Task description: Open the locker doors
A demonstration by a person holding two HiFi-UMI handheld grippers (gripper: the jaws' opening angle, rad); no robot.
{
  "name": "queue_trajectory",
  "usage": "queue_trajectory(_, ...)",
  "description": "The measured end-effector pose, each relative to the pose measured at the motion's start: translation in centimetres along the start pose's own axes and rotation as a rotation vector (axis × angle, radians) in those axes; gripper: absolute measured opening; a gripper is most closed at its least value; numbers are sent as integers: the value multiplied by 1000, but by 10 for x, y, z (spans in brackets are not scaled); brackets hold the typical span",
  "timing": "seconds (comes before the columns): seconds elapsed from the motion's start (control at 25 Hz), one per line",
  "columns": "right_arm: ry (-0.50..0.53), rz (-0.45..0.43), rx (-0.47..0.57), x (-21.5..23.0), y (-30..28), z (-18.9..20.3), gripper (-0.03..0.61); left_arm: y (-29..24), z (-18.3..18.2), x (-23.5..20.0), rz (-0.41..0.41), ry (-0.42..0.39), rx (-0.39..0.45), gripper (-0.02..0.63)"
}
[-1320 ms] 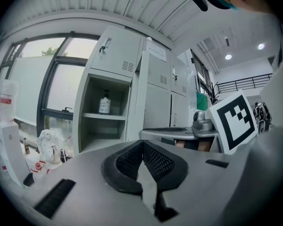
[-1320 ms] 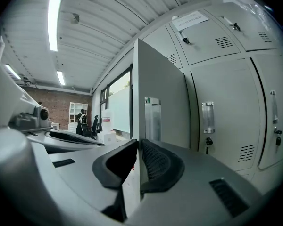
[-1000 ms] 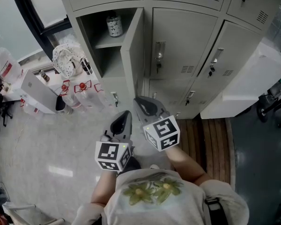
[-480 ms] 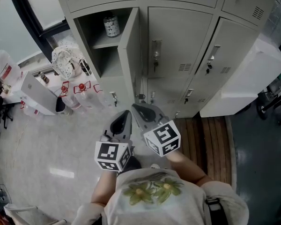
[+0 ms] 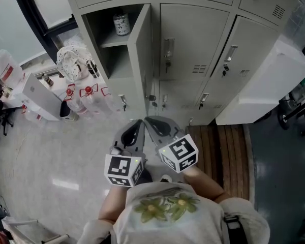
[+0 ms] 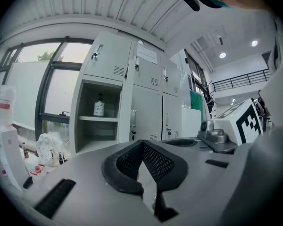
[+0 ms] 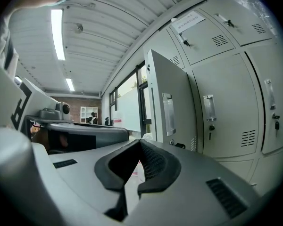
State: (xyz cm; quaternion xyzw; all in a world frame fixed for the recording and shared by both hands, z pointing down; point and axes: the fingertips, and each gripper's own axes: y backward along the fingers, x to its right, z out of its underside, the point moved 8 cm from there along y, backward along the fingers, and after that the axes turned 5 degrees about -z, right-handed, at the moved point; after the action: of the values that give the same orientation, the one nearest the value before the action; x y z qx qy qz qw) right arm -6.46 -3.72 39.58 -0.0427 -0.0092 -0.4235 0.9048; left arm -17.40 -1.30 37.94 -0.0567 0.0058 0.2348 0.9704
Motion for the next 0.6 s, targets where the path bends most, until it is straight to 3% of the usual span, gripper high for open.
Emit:
queue_trajectory(0.32,-19,-19,-6,-12,23,10,29,17,7,20,-21,45,-2,28)
queue_trajectory(0.6,-56,38,-18,-6,33,24,29,9,15,26,45,47,-27,28)
